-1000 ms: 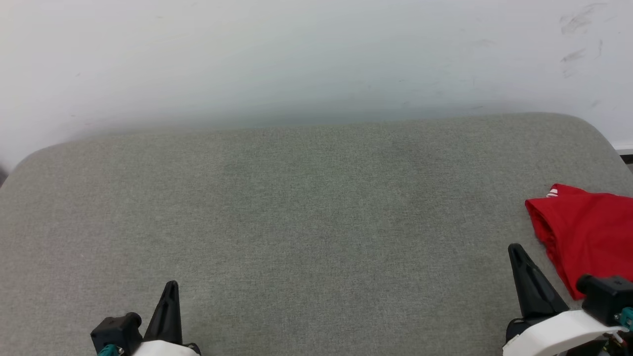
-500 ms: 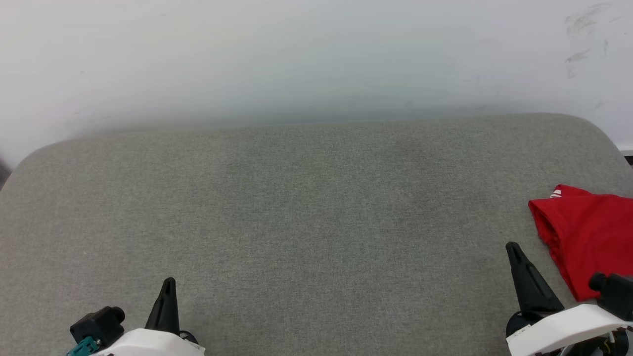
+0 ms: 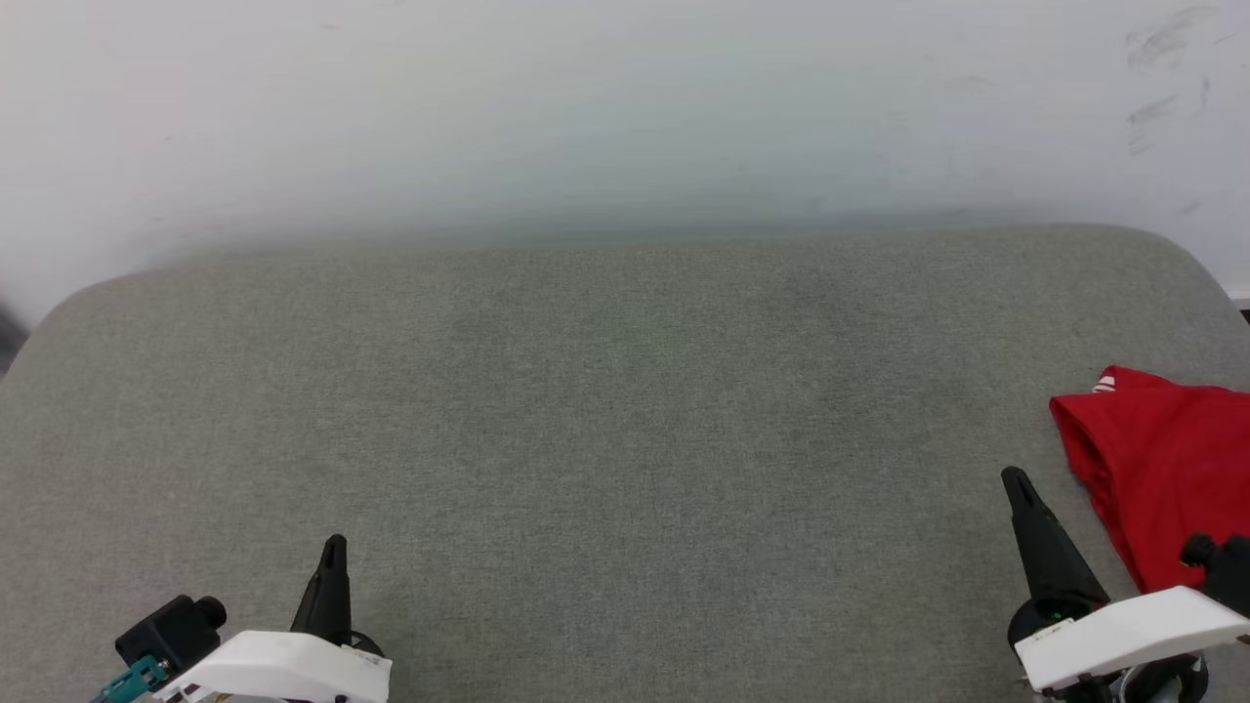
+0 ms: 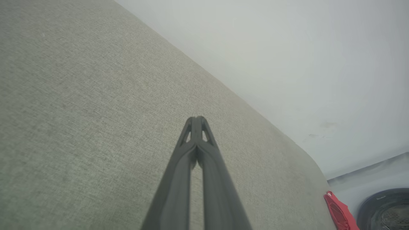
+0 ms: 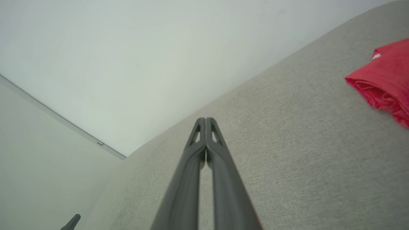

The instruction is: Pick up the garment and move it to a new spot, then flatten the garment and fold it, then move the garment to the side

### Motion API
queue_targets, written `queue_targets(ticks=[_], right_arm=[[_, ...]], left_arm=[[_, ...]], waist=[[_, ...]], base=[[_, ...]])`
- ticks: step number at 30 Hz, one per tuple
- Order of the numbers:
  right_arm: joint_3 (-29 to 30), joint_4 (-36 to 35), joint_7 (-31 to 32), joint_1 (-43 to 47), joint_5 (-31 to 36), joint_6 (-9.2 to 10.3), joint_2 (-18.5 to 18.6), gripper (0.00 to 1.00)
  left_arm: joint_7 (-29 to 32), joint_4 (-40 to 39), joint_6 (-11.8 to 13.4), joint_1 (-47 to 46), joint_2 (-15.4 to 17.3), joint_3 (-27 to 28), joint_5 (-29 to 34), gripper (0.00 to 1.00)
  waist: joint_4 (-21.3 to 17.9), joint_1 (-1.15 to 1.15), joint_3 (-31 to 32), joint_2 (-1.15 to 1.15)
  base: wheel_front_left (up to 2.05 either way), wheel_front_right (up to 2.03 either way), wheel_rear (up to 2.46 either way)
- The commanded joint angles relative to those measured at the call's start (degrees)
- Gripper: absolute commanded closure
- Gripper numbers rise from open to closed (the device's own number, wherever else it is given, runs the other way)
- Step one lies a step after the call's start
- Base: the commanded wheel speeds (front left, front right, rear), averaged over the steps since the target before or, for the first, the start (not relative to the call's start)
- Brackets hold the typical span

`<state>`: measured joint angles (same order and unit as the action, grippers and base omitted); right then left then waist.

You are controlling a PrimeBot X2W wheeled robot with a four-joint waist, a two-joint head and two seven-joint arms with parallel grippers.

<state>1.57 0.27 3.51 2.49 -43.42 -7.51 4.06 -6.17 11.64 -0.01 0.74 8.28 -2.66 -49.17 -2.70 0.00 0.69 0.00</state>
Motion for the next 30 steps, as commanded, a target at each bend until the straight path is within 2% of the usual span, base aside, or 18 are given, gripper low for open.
queue_targets(ticks=[1, 30], right_arm=[[0.17, -0.02, -0.19, -1.63, -2.34, 0.0, 0.53, 1.0], [0.98, 5.5, 0.22, -4.58, -22.19, 0.01, 0.73, 1.0]], left_arm=[[0.53, -0.4, -0.45, -1.61, -0.04, 0.73, -1.92, 1.0], [5.56, 0.71, -3.36, -4.03, -2.24, 4.26, -18.63, 1.0]], waist=[[0.05, 0.0, -0.02, 0.0], [0.88, 0.0, -0.28, 0.0]], base=[[0.0, 0.0, 0.0], [0.0, 0.0, 0.0]])
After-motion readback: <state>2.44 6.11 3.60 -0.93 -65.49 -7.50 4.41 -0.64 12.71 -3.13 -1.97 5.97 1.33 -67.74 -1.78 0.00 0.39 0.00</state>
